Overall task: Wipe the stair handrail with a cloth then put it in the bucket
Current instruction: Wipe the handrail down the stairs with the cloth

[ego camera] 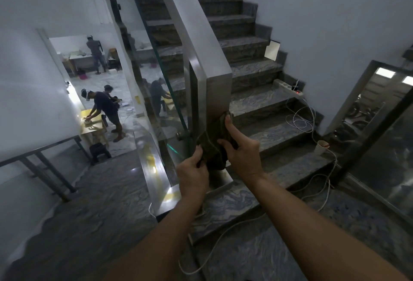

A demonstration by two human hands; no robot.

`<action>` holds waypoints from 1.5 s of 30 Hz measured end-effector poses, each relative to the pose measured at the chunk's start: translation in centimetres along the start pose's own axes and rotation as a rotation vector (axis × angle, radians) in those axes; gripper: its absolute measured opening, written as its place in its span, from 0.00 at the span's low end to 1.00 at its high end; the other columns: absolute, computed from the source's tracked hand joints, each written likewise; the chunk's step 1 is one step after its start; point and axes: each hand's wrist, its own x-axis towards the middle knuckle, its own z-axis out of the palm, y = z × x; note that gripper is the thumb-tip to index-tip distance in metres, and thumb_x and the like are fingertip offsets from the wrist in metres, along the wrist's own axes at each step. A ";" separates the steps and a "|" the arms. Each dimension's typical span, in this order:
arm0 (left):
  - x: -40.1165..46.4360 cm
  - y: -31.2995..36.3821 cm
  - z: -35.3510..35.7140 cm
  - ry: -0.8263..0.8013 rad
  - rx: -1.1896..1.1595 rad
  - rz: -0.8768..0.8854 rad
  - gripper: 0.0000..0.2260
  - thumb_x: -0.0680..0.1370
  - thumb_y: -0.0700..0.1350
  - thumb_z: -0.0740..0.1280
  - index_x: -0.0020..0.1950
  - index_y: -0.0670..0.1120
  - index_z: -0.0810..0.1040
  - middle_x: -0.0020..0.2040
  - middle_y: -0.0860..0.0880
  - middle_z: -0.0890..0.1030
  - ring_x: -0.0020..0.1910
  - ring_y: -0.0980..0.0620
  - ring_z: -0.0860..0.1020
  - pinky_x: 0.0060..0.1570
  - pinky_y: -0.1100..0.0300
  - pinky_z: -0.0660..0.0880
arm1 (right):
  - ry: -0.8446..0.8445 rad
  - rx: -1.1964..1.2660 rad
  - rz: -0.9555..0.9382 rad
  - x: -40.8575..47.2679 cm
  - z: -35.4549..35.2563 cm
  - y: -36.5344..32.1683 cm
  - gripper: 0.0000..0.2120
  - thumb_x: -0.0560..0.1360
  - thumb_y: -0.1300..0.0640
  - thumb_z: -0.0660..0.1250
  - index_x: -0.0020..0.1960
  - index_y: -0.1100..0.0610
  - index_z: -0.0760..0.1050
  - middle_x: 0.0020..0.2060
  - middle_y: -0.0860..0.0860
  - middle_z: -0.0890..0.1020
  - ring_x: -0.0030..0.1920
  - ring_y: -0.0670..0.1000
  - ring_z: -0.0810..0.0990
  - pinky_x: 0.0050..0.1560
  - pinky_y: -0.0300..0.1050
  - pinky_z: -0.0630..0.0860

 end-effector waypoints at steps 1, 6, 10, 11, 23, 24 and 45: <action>0.0 -0.2 -0.4 -0.025 0.074 0.015 0.16 0.77 0.36 0.65 0.64 0.46 0.77 0.55 0.41 0.83 0.51 0.43 0.81 0.50 0.59 0.77 | 0.014 -0.018 0.003 -0.4 0.3 0.1 0.30 0.69 0.69 0.72 0.69 0.63 0.69 0.45 0.63 0.84 0.44 0.38 0.76 0.51 0.25 0.72; -0.5 -0.4 -2.6 -0.109 0.381 0.131 0.20 0.74 0.32 0.65 0.63 0.48 0.79 0.52 0.41 0.84 0.49 0.42 0.82 0.52 0.57 0.76 | -0.005 -0.112 0.166 -2.7 1.8 0.2 0.31 0.70 0.65 0.72 0.71 0.62 0.66 0.45 0.62 0.84 0.43 0.54 0.82 0.48 0.32 0.72; -0.7 -0.5 -4.3 -0.174 0.647 0.206 0.17 0.75 0.37 0.66 0.61 0.52 0.79 0.48 0.45 0.84 0.46 0.47 0.81 0.48 0.58 0.77 | -0.209 -0.296 0.407 -3.8 2.8 0.4 0.29 0.74 0.57 0.69 0.72 0.61 0.65 0.47 0.62 0.83 0.48 0.60 0.81 0.49 0.44 0.74; -0.7 -0.5 -4.6 -0.189 0.703 0.218 0.15 0.76 0.38 0.66 0.60 0.51 0.80 0.47 0.45 0.84 0.45 0.47 0.81 0.47 0.57 0.77 | -0.273 -0.343 0.444 -3.9 2.9 0.5 0.27 0.75 0.56 0.68 0.71 0.61 0.66 0.48 0.62 0.83 0.49 0.61 0.80 0.50 0.48 0.75; -2.0 -1.4 -7.2 -0.363 1.008 0.147 0.06 0.76 0.39 0.65 0.51 0.42 0.80 0.48 0.45 0.82 0.47 0.48 0.82 0.48 0.57 0.77 | -0.696 -0.526 0.363 -7.4 2.6 -1.0 0.29 0.80 0.48 0.56 0.77 0.57 0.53 0.68 0.61 0.68 0.66 0.61 0.67 0.63 0.53 0.67; -2.1 -1.5 -7.4 -0.369 1.010 0.138 0.06 0.76 0.38 0.65 0.51 0.42 0.80 0.48 0.45 0.82 0.46 0.48 0.82 0.49 0.57 0.78 | -0.706 -0.553 0.334 -7.7 2.7 -1.1 0.28 0.80 0.47 0.56 0.76 0.56 0.54 0.69 0.61 0.66 0.67 0.61 0.64 0.65 0.53 0.65; -4.2 -5.8 -7.3 -0.490 1.040 0.003 0.33 0.81 0.59 0.45 0.77 0.38 0.44 0.79 0.38 0.42 0.78 0.41 0.40 0.76 0.45 0.41 | -0.780 -0.559 0.039 -8.3 1.3 -1.0 0.25 0.75 0.47 0.62 0.70 0.56 0.69 0.65 0.57 0.74 0.62 0.59 0.73 0.59 0.55 0.73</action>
